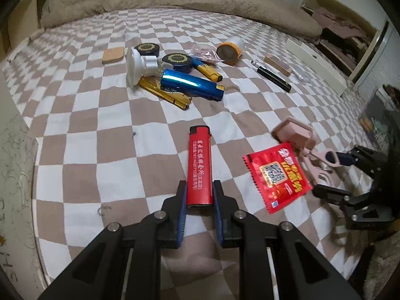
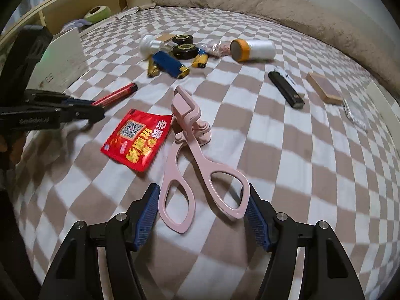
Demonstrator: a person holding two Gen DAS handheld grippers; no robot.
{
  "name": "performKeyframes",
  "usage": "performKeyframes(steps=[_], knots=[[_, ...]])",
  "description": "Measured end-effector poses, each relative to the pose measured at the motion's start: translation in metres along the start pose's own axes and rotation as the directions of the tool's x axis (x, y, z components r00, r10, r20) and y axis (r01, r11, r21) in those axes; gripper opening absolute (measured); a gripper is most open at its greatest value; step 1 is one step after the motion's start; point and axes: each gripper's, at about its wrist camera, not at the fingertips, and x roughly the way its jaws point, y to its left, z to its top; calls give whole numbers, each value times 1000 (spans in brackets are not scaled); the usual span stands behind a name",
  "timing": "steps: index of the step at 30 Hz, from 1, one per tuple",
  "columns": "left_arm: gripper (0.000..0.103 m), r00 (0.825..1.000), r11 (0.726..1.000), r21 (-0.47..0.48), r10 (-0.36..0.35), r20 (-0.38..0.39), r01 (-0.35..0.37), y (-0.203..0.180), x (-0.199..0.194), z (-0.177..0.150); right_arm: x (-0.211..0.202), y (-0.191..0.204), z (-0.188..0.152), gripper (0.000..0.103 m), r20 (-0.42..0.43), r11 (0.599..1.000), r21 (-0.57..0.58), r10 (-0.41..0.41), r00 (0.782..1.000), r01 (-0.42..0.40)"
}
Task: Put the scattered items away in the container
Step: 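Lift the red lighter and pink scissors off the bed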
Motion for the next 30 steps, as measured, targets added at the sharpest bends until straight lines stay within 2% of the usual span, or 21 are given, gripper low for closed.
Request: performKeyframes(steps=[2, 3, 4, 6, 14, 17, 20, 21, 22, 23, 25, 26, 27, 30], knots=[[23, 1000, 999, 22, 25, 8, -26, -4, 2, 2, -1, -1, -3, 69, 6, 1000, 2, -3, 1000, 3], [29, 999, 999, 28, 33, 12, -34, -5, 4, 3, 0, -1, -2, 74, 8, 1000, 0, -7, 1000, 7], [36, 999, 999, 34, 40, 17, -40, -6, 5, 5, 2, -1, -1, 85, 10, 1000, 1, -23, 1000, 23], [39, 998, 998, 42, 54, 25, -55, -7, 9, 9, 6, -1, 2, 93, 9, 998, 3, -61, 998, 61], [39, 997, 997, -9, 71, 39, -71, 2, 24, 28, 24, -9, 25, 93, 16, 996, 42, -76, 997, 76], [39, 996, 996, 12, 86, 35, -86, -1, 26, 30, 30, -7, 32, 93, 22, 995, 44, -86, 996, 85], [28, 994, 994, 8, 107, 27, -107, -5, 25, 30, 32, -2, 34, 92, 36, 995, 26, -92, 995, 91], [21, 994, 994, -7, 106, 25, -105, -4, 24, 29, 32, 0, 34, 88, 41, 996, 20, -93, 995, 92], [20, 995, 995, -19, 101, 24, -101, -3, 23, 29, 32, 1, 34, 84, 47, 996, 14, -91, 995, 91], [20, 995, 995, -23, 98, 23, -98, -2, 22, 29, 30, 3, 34, 81, 54, 996, 7, -90, 994, 90], [20, 995, 995, -22, 97, 24, -96, -3, 21, 28, 28, 7, 34, 58, 66, 997, -11, -82, 994, 83], [20, 995, 995, -23, 96, 25, -96, -3, 20, 27, 26, 10, 34, 54, 71, 996, -21, -79, 994, 81], [20, 995, 995, -26, 94, 26, -94, -3, 19, 26, 25, 12, 34, 45, 74, 996, -31, -78, 994, 81], [20, 996, 996, -40, 81, 28, -80, -3, 15, 22, 21, 19, 32, 35, 88, 995, -48, -86, 992, 91]])
